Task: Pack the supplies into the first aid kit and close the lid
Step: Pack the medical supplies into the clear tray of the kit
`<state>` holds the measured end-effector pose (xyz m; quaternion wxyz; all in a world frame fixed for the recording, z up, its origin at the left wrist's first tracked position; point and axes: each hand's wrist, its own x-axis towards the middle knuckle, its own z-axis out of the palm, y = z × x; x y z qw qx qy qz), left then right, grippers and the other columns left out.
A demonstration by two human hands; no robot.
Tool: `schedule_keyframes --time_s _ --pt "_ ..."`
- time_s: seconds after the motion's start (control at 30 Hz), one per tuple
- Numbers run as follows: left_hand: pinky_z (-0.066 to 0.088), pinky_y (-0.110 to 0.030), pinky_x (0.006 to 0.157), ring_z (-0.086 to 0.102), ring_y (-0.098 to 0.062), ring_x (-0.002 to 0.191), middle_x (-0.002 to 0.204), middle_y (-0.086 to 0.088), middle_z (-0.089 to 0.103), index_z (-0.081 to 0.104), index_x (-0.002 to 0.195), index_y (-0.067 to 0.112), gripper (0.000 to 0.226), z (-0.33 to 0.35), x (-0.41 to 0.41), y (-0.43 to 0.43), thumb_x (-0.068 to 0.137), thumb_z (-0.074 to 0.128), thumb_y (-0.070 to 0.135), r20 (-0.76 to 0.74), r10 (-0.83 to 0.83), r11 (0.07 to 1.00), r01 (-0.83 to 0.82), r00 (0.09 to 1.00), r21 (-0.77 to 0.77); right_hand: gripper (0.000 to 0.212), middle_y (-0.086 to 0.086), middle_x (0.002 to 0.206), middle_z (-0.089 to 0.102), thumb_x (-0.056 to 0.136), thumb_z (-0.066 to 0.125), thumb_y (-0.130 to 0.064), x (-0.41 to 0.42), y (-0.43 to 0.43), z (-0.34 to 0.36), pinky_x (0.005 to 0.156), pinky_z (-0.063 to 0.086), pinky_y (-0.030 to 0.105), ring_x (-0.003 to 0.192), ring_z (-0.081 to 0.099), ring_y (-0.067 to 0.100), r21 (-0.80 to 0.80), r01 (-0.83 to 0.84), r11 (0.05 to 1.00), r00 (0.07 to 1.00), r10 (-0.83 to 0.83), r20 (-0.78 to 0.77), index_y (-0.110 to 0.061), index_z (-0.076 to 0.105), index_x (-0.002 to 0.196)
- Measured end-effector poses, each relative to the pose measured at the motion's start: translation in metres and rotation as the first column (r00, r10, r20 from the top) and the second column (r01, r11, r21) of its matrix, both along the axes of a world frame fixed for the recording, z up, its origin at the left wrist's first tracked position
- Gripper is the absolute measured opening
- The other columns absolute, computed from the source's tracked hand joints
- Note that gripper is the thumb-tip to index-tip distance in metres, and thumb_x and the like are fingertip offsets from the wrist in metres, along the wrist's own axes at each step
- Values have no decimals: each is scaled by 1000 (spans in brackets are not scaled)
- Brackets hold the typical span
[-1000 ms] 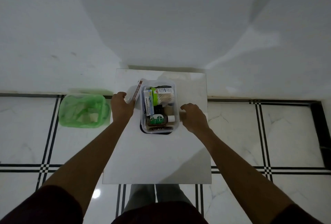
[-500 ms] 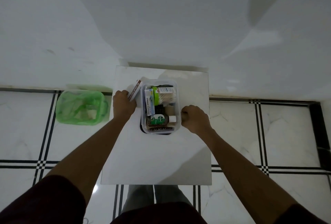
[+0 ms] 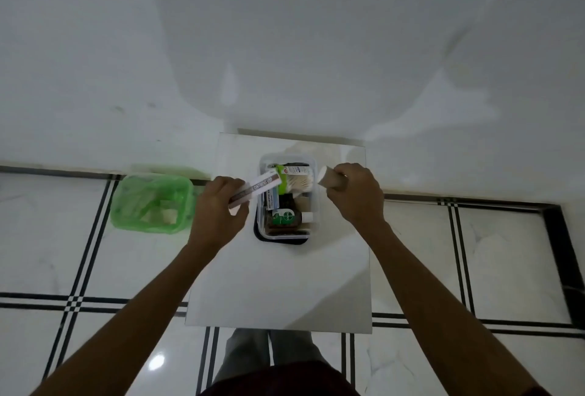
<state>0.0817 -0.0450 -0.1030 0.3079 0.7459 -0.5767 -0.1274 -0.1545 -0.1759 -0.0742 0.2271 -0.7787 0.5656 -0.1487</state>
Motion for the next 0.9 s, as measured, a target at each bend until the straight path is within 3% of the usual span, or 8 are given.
schedule_keyframes --time_s 0.13,0.27,0.37,0.47,0.6,0.73,0.8,0.9 --pt "42 -36 76 56 -22 92 103 -4 65 63 109 17 37 2 -13 12 74 60 26 104 -154 986 145 983 88 38 7 110 66 73 70 -12 18 8 6 68 44 30 99 57 26 30 -92 995 994 90 65 -12 63 110" --pt "42 -44 83 58 -26 101 110 -3 64 63 114 19 39 4 -26 8 75 64 21 150 -280 949 251 948 190 42 6 113 64 75 72 -16 34 11 7 73 42 29 103 55 25 101 -226 969 974 224 29 -13 61 115" --pt "40 -46 87 56 -29 108 115 -5 64 62 117 17 41 7 -35 2 76 68 16 175 -349 919 299 921 259 37 7 106 67 73 71 -18 49 10 2 75 50 37 96 58 29 124 -321 939 941 331 -73 -15 64 108" --pt "36 -45 92 54 -28 113 120 -6 64 60 121 18 41 6 -45 0 80 67 19 145 -384 893 326 912 312 39 2 114 65 76 69 -26 58 9 -4 85 43 41 104 56 28 153 -373 915 882 401 -249 -23 61 114" --pt "34 -41 92 52 -24 117 122 0 66 64 118 22 35 -6 -44 0 84 63 28 15 -312 898 290 950 330 32 2 117 60 86 57 -29 60 14 -13 83 36 40 106 51 25 146 -408 901 810 431 -398 -26 59 118" --pt "41 -43 88 52 -26 116 122 -1 66 72 100 22 40 -14 -45 13 88 41 44 59 -345 913 320 937 255 32 4 113 60 83 62 -25 53 25 -25 78 36 39 101 50 25 97 -375 922 845 383 -373 -22 61 114" --pt "47 -45 87 52 -29 114 123 -9 62 71 97 14 31 -18 -48 19 89 50 35 31 -224 965 217 974 146 31 5 109 63 80 66 -23 48 28 -27 76 36 39 97 52 26 10 -344 939 898 332 -289 -18 63 110" --pt "47 -33 89 50 -24 110 118 -9 56 63 110 10 27 -18 -48 20 87 63 22 -248 120 988 -93 961 121 15 1 95 67 83 59 -18 49 29 -28 73 33 38 87 52 24 -64 -356 932 904 326 -277 -20 70 93"
